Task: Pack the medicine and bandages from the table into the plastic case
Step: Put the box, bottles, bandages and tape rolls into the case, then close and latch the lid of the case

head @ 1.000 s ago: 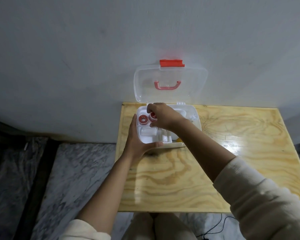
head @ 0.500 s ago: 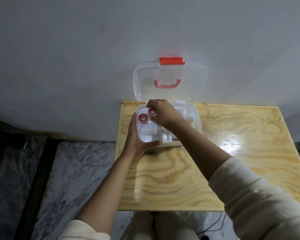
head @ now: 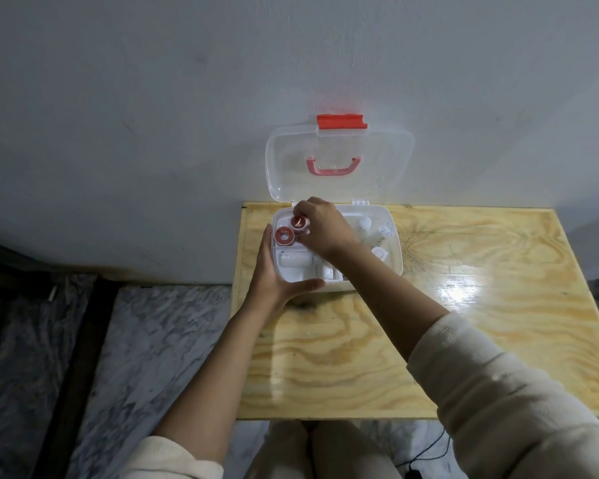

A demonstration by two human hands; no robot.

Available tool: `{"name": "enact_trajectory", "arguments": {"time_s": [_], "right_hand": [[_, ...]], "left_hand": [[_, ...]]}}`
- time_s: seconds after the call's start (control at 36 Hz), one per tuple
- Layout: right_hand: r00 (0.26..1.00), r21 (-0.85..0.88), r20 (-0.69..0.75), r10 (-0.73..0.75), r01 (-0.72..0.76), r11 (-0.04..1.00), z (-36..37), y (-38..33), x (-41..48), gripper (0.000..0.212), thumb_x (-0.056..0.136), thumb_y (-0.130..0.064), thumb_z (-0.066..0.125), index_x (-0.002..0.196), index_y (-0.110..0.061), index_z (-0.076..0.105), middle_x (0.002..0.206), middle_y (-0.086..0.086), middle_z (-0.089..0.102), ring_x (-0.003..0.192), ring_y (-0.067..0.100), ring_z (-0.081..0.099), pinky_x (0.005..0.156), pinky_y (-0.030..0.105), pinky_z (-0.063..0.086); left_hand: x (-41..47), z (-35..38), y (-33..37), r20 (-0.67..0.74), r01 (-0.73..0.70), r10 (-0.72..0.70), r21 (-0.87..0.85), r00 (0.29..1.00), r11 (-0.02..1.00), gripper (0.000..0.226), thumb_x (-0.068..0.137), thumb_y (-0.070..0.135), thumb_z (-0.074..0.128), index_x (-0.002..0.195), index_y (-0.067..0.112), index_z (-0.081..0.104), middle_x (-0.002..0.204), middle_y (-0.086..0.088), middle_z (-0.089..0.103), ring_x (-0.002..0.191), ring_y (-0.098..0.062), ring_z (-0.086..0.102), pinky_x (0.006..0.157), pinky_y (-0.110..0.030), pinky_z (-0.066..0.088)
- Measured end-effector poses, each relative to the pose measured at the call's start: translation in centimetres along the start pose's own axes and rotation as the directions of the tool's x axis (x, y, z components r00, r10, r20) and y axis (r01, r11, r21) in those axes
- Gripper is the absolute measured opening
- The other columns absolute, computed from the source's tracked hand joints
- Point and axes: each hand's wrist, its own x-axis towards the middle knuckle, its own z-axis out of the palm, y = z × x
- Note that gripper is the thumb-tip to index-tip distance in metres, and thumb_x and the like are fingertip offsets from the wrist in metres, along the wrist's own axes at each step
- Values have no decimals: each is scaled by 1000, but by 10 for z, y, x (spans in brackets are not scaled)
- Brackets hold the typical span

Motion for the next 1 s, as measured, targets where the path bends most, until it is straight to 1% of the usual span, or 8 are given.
{"name": "enact_trajectory", "arguments": {"time_s": [0.11, 0.19, 0.28, 0.36, 0.47, 0.56, 0.69, 1.0], "right_hand": [[997, 54, -65, 34, -31, 998, -12, 0, -8, 37, 81, -9, 67, 118, -6, 60, 117, 12, 61, 100, 26, 59, 85, 31, 51], [955, 154, -288, 68, -24, 988, -33, 3, -21, 28, 84, -12, 64, 112, -7, 64, 114, 10, 65, 96, 18, 60, 85, 26, 50], [779, 165, -626, 41, 81, 983, -59, 12, -34, 13, 84, -10, 63, 95, -7, 69, 96, 10, 69, 88, 17, 60, 78, 26, 49], [625, 170, -776, 89, 71, 983, -82, 28, -32, 14, 85, -14, 62, 96, -7, 69, 98, 9, 68, 95, 20, 59, 83, 14, 40], [713, 252, -669, 208, -46, 967, -103, 53, -19, 34, 92, -27, 55, 123, -13, 58, 128, 6, 59, 121, 18, 49, 98, 14, 31], [778, 318, -581, 240, -55, 946, -105, 61, -15, 35, 92, -27, 55, 124, -14, 59, 129, 6, 59, 120, 18, 54, 102, 23, 39], [704, 420, -654, 276, 36, 907, -101, 60, -36, 24, 87, -20, 63, 109, -14, 69, 114, 3, 67, 101, 15, 66, 89, 29, 53], [652, 344, -745, 142, 193, 919, -42, 74, -113, 28, 82, -6, 70, 110, -6, 66, 117, 9, 64, 110, 19, 62, 89, 37, 54]], "left_hand": [[2, -1, 10, 7, -44, 43, 49, 999, 998, 103, 51, 20, 92, 130, 36, 28, 119, 20, 43, 108, 19, 42, 81, 1, 37], [4, -2, 17, 36, -113, 110, 84, 993, 990, 94, 53, 20, 92, 125, 31, 33, 117, 22, 42, 109, 22, 41, 84, 4, 34], [3, -4, 19, 45, -111, 110, 29, 993, 993, 99, 49, 28, 93, 129, 31, 34, 123, 20, 46, 113, 12, 46, 86, 0, 38], [4, -6, 22, 69, -99, 99, -5, 993, 995, 105, 43, 33, 91, 131, 28, 35, 126, 15, 49, 116, 4, 49, 87, -5, 40], [3, -4, 22, 70, -72, 76, -59, 995, 996, 106, 41, 23, 95, 131, 28, 38, 123, 11, 55, 112, -2, 56, 88, -18, 47], [-3, -6, 19, 68, -25, 32, -106, 997, 994, 103, 48, 9, 93, 125, 43, 34, 121, 21, 52, 104, 15, 54, 80, -6, 44], [-5, -4, 22, 83, -25, 35, -118, 996, 993, 96, 55, 0, 88, 118, 46, 33, 119, 24, 46, 99, 25, 49, 75, -1, 42], [-3, -9, 10, 74, 6, -2, -55, 997, 998, 116, 53, 10, 91, 146, 23, 23, 125, 19, 46, 109, 14, 48, 82, 0, 40]]}}
